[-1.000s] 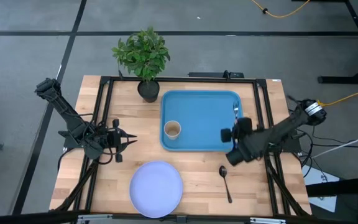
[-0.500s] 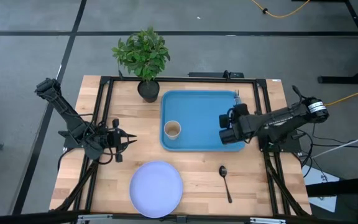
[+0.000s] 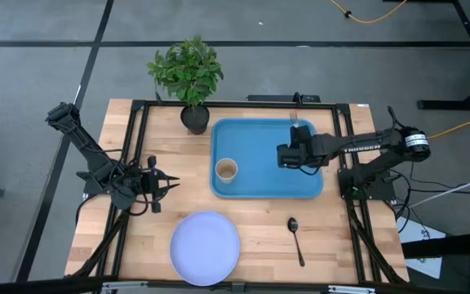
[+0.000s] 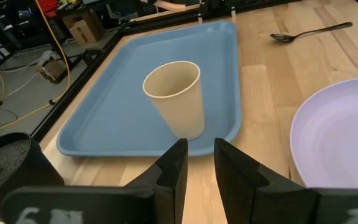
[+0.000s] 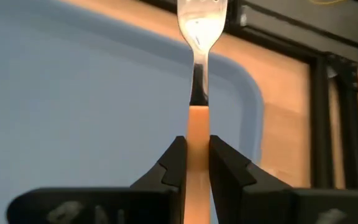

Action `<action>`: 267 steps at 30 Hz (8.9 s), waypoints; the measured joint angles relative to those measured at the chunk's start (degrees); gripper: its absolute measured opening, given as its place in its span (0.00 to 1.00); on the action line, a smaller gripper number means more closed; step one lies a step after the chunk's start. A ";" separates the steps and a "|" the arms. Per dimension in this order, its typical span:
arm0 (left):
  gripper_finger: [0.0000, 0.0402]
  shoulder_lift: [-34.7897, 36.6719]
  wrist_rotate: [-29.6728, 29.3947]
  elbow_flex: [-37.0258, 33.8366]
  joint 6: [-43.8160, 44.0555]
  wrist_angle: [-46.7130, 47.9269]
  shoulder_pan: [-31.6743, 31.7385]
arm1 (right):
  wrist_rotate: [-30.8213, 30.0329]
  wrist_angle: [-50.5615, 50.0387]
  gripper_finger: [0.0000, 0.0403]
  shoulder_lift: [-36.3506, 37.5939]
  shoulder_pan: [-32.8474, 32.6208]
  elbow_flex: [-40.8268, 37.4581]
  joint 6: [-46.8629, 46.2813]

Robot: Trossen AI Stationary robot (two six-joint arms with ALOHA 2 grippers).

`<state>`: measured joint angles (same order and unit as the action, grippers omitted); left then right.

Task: Pick and place plate/cup/fork/spoon on tray
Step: Put the fork on the right side of the tray, then put the spoon to the right side of the fork

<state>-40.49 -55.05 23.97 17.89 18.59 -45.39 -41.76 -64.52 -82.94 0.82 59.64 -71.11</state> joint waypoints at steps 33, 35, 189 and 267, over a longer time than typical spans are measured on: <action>0.18 0.01 1.79 0.00 0.02 0.00 0.00 | 17.27 20.32 0.14 0.98 -0.40 -23.43 -12.55; 0.18 0.01 1.79 0.00 0.02 0.00 -0.02 | 17.44 22.08 0.16 0.98 -0.26 -24.26 -12.57; 0.18 0.00 -1.12 0.04 -6.16 -7.96 6.16 | 38.32 9.72 0.15 -24.22 -45.18 10.09 -56.09; 0.18 0.01 -1.00 -0.02 -6.27 -7.16 6.16 | 8.41 -21.12 0.01 -17.69 -8.38 12.76 -15.87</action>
<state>-40.48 -56.04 23.94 11.62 11.43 -39.22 -33.35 -85.64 -100.63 -7.56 72.39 -86.98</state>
